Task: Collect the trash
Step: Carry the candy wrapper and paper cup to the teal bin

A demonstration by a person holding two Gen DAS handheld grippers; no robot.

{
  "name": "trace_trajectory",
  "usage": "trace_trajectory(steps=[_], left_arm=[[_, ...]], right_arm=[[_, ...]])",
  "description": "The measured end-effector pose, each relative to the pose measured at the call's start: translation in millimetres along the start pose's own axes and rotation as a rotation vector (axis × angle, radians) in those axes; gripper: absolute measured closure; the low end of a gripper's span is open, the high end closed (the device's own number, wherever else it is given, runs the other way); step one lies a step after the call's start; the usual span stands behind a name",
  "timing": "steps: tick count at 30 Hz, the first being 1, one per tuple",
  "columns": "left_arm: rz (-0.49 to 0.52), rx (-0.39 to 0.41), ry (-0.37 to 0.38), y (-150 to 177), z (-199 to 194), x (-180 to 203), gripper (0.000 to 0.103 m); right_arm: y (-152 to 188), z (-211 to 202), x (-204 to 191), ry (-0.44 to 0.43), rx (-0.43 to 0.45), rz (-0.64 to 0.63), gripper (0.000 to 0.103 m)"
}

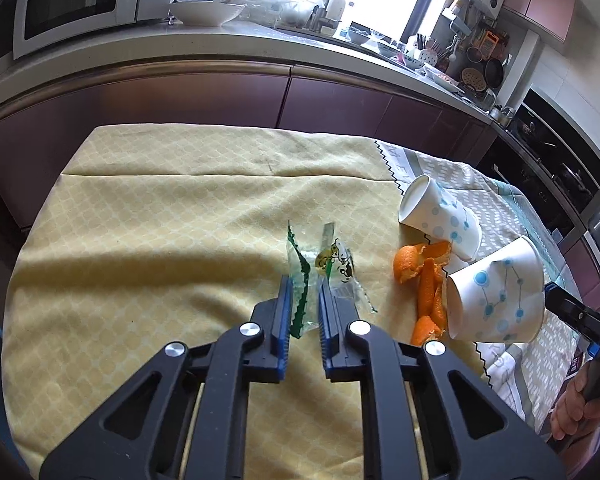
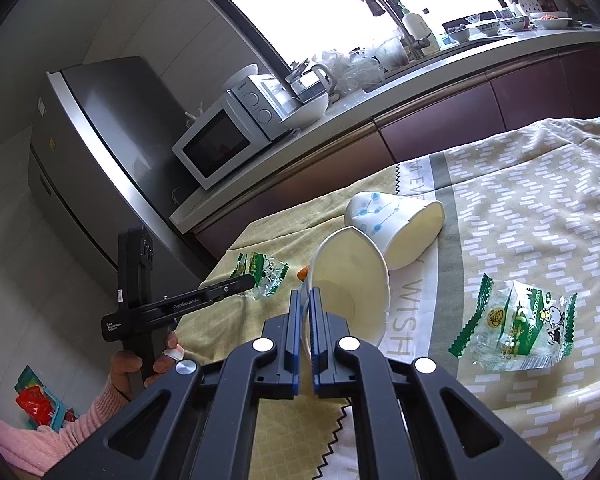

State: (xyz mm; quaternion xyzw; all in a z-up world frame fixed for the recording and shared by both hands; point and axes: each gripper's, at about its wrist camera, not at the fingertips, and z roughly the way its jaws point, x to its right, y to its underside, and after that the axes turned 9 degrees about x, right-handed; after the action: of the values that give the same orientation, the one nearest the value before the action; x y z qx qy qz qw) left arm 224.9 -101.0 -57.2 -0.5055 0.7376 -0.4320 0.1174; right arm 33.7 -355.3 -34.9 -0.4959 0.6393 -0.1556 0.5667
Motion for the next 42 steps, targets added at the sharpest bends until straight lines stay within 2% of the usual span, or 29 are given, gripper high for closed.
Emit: trace_trajectory(steps=[6,8,9,11,13,20,23,25,26,34,42], left_arm=[[0.01,0.042,-0.006,8,-31,-2,0.09],[0.012,0.053,-0.007,11,-41,-3,0.09],[0.012,0.056,-0.006,12,-45,-3,0.09],[0.017,0.063,-0.01,15,-53,-4,0.09],[0.015,0.064,-0.009,18,-59,-7,0.09],[-0.01,0.061,-0.003,27,-68,-17,0.09],[-0.019,0.06,-0.002,30,-71,-21,0.09],[-0.021,0.063,-0.005,32,-74,-22,0.09],[-0.024,0.065,-0.002,33,-76,-23,0.09],[-0.032,0.089,-0.019,41,-100,-31,0.09],[-0.045,0.134,-0.035,51,-136,-43,0.09]], right_arm=[[1,5,-7,0.004,-0.012,-0.022,0.1],[2,7,-3,0.017,-0.018,0.004,0.097],[2,8,1,0.026,-0.017,0.024,0.089],[2,8,4,0.039,-0.013,0.036,0.088],[2,7,8,0.041,-0.014,0.058,0.082],[4,8,9,0.008,-0.018,0.085,0.082],[6,11,10,0.021,-0.029,0.08,0.084],[8,14,9,0.028,-0.031,0.074,0.097],[8,14,8,0.028,-0.034,0.068,0.1],[4,3,-19,-0.005,0.0,-0.012,0.1],[3,6,-54,-0.113,-0.017,-0.053,0.1]])
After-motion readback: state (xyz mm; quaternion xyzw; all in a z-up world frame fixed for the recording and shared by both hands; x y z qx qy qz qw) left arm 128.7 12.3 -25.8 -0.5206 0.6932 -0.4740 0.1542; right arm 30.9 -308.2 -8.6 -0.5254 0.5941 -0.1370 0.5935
